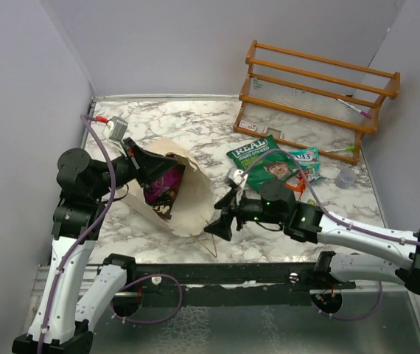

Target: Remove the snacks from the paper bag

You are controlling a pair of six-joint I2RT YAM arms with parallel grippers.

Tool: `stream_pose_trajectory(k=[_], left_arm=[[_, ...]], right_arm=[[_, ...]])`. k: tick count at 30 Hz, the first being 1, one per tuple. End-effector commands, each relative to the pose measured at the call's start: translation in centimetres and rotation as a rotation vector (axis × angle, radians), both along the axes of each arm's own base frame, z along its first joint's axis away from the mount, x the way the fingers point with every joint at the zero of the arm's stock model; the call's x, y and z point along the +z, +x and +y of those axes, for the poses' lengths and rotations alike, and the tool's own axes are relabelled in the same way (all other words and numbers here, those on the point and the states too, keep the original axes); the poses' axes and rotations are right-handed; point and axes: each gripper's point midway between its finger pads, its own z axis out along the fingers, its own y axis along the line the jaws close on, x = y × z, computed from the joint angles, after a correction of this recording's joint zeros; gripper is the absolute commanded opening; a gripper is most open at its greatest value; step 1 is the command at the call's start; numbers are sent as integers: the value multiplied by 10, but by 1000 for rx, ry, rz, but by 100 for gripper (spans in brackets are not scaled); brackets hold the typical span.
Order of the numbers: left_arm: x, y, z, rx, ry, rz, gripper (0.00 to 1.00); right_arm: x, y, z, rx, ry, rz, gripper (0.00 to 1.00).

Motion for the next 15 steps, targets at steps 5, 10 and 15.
stream_pose_trajectory(k=[5,10,15], left_arm=[[1,-11,3,11,-7,1,0],[0,-11,3,14,-14,5,0],[-1,-13,2,7,-21,12,0]], right_arm=[[5,27,56,-202,-57,-207,78],[-2,41,80,-231,-22,-370,73],[-10,45,93,-168,-69,-660,81]])
